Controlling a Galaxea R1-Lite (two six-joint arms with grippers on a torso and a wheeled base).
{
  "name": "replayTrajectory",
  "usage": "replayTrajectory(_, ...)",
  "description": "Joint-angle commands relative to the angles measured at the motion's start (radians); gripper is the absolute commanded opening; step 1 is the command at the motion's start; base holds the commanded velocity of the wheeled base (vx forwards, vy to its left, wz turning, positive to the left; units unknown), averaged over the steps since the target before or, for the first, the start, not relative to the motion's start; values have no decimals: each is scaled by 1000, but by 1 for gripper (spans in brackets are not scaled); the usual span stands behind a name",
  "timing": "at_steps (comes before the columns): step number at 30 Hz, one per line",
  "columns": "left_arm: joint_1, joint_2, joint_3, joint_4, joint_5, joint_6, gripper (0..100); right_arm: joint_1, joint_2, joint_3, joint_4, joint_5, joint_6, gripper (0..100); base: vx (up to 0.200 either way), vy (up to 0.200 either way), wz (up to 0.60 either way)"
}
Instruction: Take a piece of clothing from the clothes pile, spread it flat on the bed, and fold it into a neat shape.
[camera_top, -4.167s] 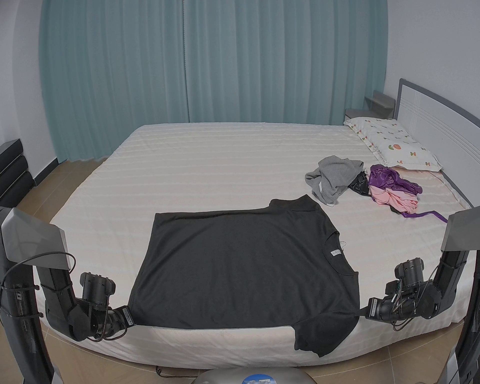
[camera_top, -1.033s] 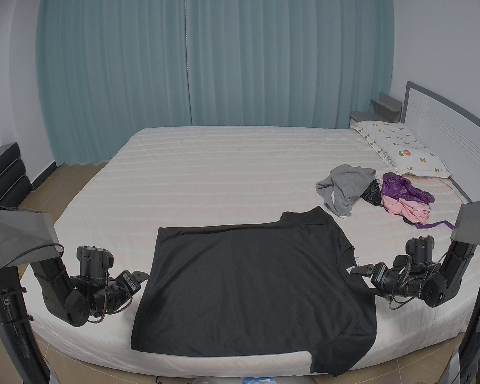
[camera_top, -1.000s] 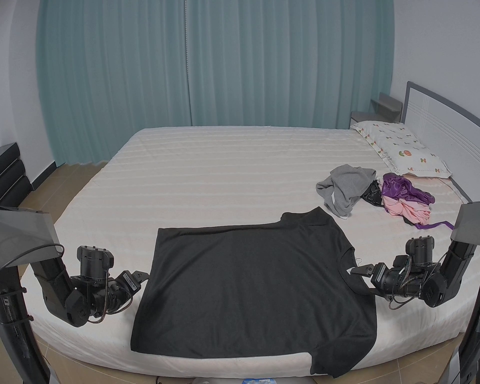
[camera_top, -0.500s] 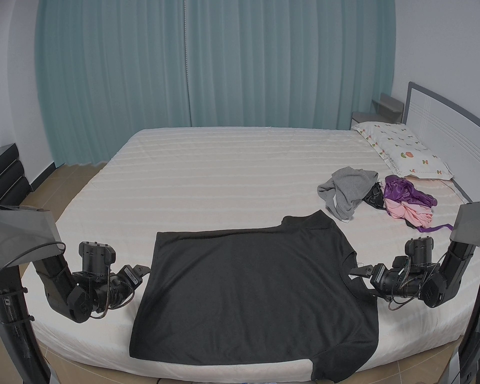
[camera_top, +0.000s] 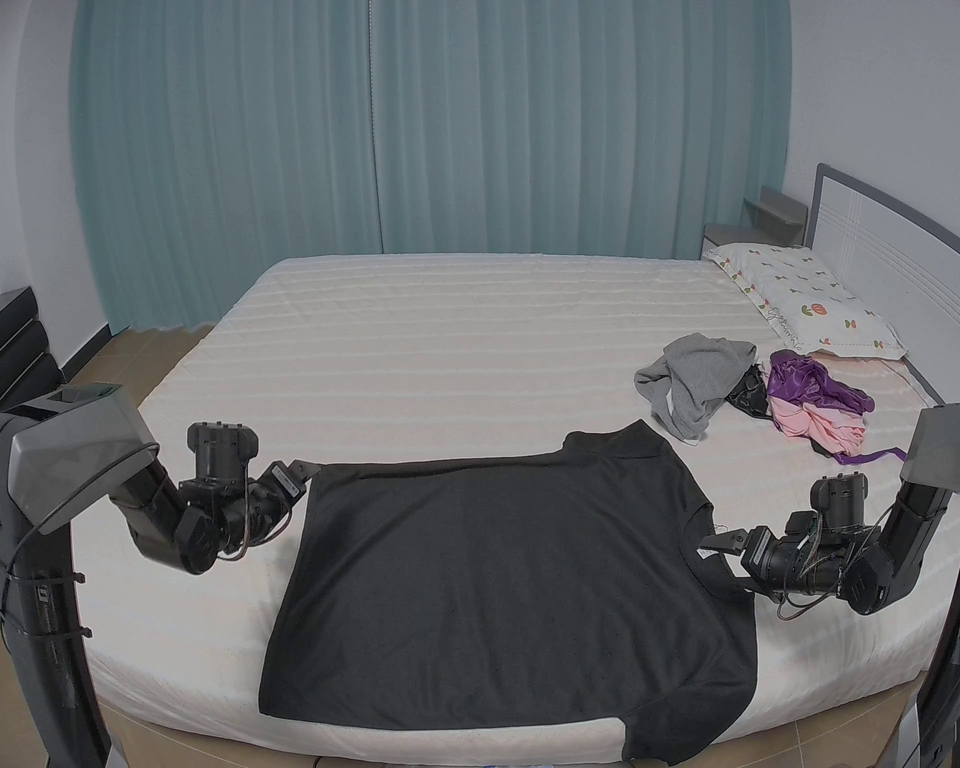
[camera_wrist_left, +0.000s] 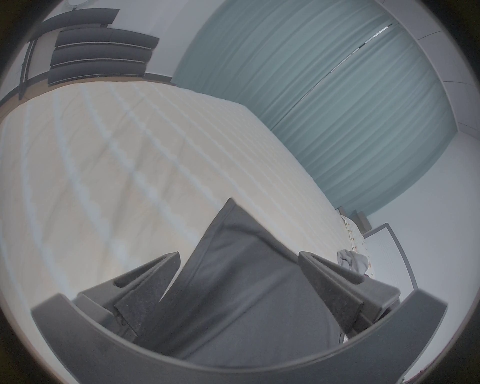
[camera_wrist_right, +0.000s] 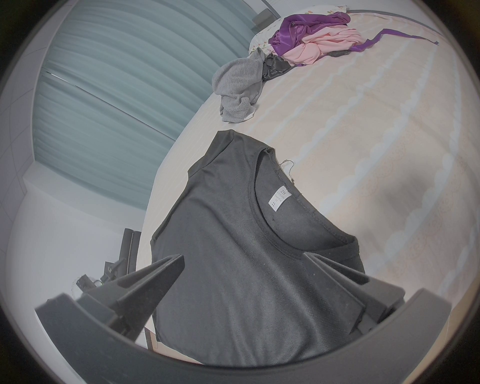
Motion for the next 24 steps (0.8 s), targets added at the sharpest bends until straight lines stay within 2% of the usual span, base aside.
replayTrajectory(1, 17, 250, -471, 247, -23, 86, 100, 1, 4, 7, 1, 0, -1, 100, 0, 0, 0)
replayTrajectory(5, 20, 368, -706, 340, -17, 106, 100, 1, 4, 1, 6, 1, -1, 100, 0, 0, 0)
replayTrajectory(10, 20, 446, -861, 394, -14, 112, 100, 1, 17, -2, 3, 0, -1, 100, 0, 0, 0)
replayTrajectory(18, 31, 515, -953, 388, 26, 108, 100, 7, 20, -19, 9, 0, -1, 100, 0, 0, 0)
replayTrajectory(24, 31, 526, -976, 397, 26, 108, 100, 15, 32, -28, 12, -2, -1, 100, 0, 0, 0)
